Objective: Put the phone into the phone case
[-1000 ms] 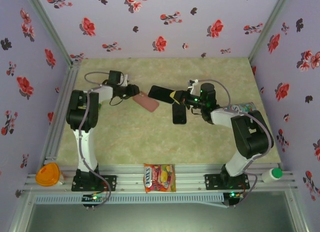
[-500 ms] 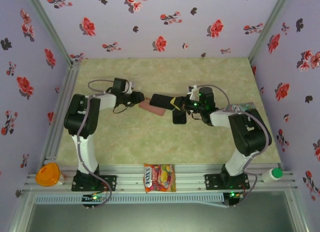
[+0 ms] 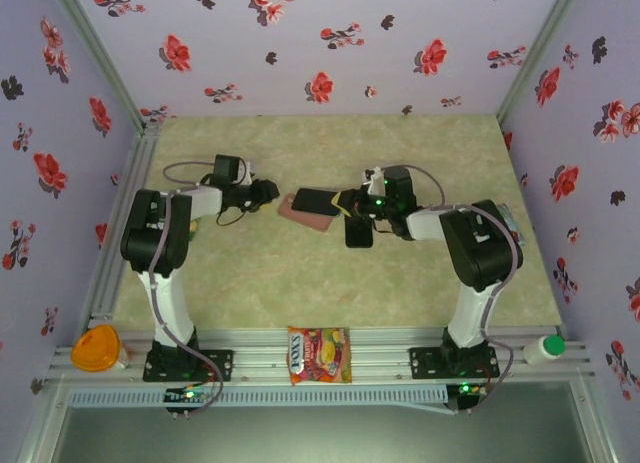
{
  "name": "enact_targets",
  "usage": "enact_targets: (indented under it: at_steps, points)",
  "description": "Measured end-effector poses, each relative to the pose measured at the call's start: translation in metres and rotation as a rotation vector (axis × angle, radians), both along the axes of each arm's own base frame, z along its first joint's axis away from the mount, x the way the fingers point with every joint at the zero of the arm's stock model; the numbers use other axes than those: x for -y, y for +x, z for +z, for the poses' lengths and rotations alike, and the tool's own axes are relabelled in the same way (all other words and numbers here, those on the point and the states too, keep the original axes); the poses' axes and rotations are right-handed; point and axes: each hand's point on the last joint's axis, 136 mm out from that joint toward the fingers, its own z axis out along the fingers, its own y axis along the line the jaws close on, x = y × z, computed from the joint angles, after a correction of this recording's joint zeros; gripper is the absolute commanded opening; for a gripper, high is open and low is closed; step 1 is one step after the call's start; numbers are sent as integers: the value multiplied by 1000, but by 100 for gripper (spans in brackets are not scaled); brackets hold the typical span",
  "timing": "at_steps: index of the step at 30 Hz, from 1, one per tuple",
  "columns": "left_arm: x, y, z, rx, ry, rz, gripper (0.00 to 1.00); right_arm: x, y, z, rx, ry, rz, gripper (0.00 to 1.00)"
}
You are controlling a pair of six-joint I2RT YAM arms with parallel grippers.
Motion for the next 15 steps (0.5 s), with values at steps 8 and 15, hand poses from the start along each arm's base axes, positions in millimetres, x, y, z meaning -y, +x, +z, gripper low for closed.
enact_targets:
  at_steps: [8, 15]
  points:
    - [2, 2, 3, 7, -7, -5, 41, -4, -1, -17, -36, -25, -4, 0]
    - [4, 5, 5, 11, -15, -11, 41, -3, 1, -21, -37, -41, -26, 0]
